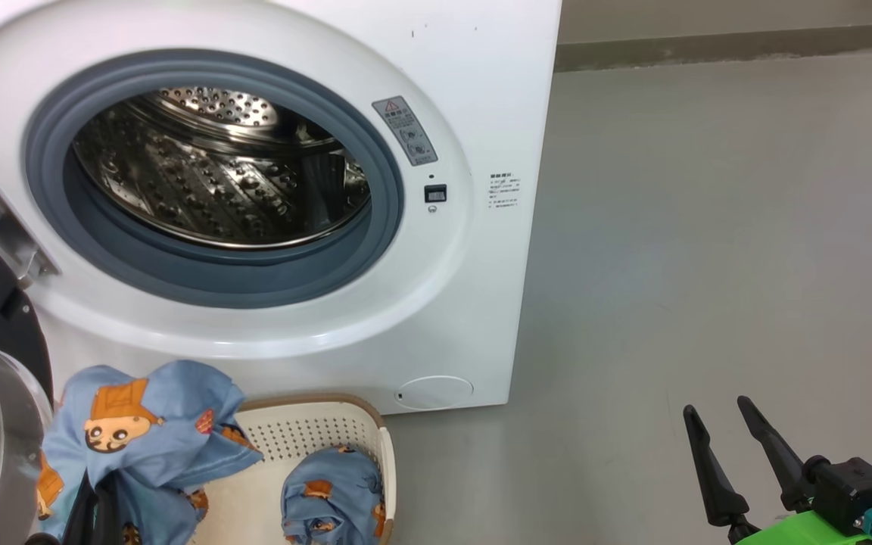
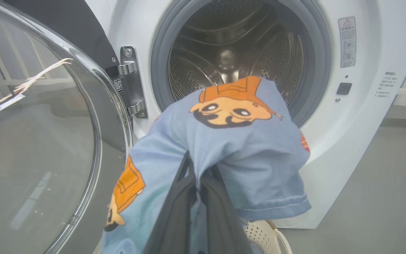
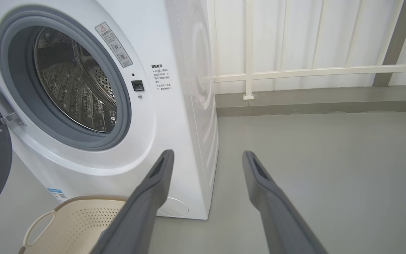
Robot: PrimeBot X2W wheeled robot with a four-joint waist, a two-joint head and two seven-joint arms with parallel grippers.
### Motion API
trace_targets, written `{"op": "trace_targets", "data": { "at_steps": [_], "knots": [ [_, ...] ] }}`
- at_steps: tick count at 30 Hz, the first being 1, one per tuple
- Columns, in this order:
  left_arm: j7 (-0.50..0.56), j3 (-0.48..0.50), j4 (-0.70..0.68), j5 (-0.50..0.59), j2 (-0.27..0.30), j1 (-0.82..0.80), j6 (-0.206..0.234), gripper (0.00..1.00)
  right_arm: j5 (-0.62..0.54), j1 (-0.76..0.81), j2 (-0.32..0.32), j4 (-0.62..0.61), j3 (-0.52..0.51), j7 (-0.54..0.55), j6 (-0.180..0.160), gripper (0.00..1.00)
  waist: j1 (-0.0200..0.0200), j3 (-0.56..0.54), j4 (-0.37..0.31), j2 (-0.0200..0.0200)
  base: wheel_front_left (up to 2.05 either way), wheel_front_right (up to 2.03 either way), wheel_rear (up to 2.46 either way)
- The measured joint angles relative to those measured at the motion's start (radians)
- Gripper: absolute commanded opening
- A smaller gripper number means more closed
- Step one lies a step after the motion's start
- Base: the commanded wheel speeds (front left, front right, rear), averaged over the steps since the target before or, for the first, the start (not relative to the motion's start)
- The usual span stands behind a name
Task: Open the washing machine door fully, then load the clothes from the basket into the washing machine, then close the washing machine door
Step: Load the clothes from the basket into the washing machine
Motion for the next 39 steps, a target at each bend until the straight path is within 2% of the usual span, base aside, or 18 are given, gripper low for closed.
{"op": "trace_targets", "data": {
  "at_steps": [11, 25, 39],
  "knots": [
    [0.0, 0.0, 0.0, 0.0, -0.004, 0.001, -0.001, 0.0, 0.0, 0.01, 0.004, -0.008, 0.0, 0.005, 0.0, 1.0, 0.0, -0.003, -0.002, 0.0, 0.0, 0.0, 0.0],
    [0.0, -0.009, 0.015, 0.0, -0.007, -0.017, -0.016, 0.0, 0.0, 0.012, 0.005, -0.012, -0.001, 0.011, 0.0, 1.0, -0.0001, 0.044, -0.002, 0.0, 0.0, 0.0, 0.0],
    [0.0, -0.041, 0.126, 0.008, -0.007, -0.262, -0.038, 0.0, 0.0, -0.055, 0.007, -0.021, 0.004, 0.011, 0.0, 1.0, 0.0, 0.175, -0.022, 0.0, 0.0, 0.0, 0.0]
  ]
}}
